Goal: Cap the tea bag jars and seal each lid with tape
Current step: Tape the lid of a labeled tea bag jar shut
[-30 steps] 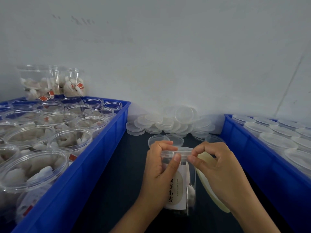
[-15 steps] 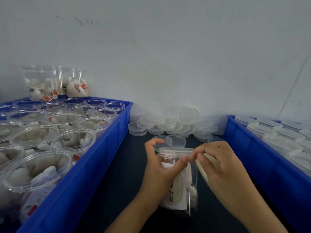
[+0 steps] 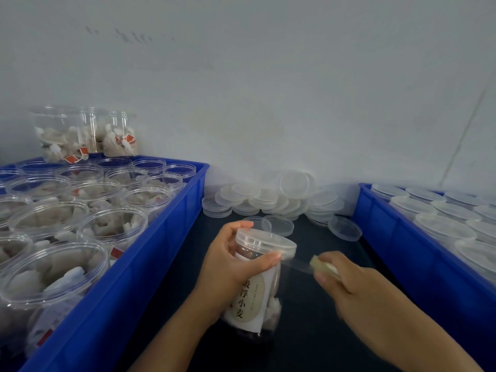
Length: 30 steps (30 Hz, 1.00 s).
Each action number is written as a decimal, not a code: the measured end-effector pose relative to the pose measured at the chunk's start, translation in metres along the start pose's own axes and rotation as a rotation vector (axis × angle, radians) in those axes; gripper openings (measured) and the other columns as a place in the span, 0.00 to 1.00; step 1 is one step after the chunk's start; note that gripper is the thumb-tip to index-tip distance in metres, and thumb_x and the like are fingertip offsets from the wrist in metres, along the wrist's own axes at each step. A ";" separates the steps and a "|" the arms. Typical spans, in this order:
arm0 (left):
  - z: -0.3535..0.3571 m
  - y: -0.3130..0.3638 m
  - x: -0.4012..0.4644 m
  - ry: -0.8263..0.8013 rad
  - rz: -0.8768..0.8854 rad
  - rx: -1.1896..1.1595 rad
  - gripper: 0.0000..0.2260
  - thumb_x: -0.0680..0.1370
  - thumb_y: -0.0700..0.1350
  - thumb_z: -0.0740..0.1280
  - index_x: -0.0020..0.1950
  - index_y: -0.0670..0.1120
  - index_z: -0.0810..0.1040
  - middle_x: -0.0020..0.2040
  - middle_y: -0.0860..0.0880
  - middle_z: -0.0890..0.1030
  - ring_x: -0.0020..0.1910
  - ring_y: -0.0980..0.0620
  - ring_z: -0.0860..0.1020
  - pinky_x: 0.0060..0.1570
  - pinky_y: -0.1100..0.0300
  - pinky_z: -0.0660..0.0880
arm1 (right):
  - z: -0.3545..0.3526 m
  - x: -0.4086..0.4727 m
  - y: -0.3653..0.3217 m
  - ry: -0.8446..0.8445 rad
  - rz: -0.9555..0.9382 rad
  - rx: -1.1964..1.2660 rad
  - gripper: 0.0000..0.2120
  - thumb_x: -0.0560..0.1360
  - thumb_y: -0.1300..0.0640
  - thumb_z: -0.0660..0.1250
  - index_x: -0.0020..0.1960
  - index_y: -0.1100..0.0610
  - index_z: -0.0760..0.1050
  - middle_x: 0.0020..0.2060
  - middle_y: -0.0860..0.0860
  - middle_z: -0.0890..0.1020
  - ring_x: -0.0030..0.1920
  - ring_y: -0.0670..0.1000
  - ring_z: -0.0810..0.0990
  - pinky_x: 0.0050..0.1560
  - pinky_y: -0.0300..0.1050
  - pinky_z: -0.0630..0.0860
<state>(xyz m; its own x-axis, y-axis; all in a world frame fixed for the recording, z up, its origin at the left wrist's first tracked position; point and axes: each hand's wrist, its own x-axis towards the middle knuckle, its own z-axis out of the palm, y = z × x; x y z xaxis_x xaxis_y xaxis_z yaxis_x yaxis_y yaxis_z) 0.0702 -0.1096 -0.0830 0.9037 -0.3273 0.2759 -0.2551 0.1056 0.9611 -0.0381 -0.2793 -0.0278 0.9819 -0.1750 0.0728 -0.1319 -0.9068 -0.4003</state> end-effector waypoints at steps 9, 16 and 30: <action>-0.007 -0.002 0.002 -0.168 -0.004 -0.072 0.31 0.58 0.55 0.76 0.60 0.52 0.78 0.51 0.49 0.84 0.48 0.52 0.83 0.44 0.65 0.77 | 0.007 0.004 0.000 0.060 -0.141 0.056 0.20 0.81 0.43 0.47 0.70 0.27 0.49 0.36 0.36 0.70 0.36 0.35 0.69 0.45 0.33 0.68; -0.008 -0.005 0.004 -0.229 -0.013 -0.115 0.31 0.59 0.53 0.77 0.62 0.53 0.78 0.56 0.46 0.83 0.54 0.46 0.82 0.50 0.60 0.78 | 0.011 0.010 0.002 0.076 -0.140 0.123 0.20 0.81 0.43 0.51 0.69 0.24 0.51 0.62 0.38 0.76 0.59 0.43 0.75 0.58 0.41 0.71; -0.002 -0.003 0.000 -0.198 -0.057 -0.127 0.25 0.69 0.56 0.76 0.58 0.48 0.70 0.49 0.54 0.83 0.45 0.57 0.83 0.41 0.67 0.77 | 0.027 0.020 0.004 0.186 -0.094 0.121 0.19 0.82 0.48 0.53 0.70 0.31 0.60 0.42 0.36 0.76 0.44 0.39 0.75 0.45 0.32 0.70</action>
<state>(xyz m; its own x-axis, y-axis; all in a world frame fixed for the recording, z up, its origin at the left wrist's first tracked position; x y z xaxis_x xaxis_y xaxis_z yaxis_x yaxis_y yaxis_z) 0.0717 -0.1084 -0.0862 0.8271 -0.5126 0.2306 -0.1496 0.1948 0.9694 -0.0155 -0.2761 -0.0532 0.9457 -0.1692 0.2773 -0.0124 -0.8718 -0.4897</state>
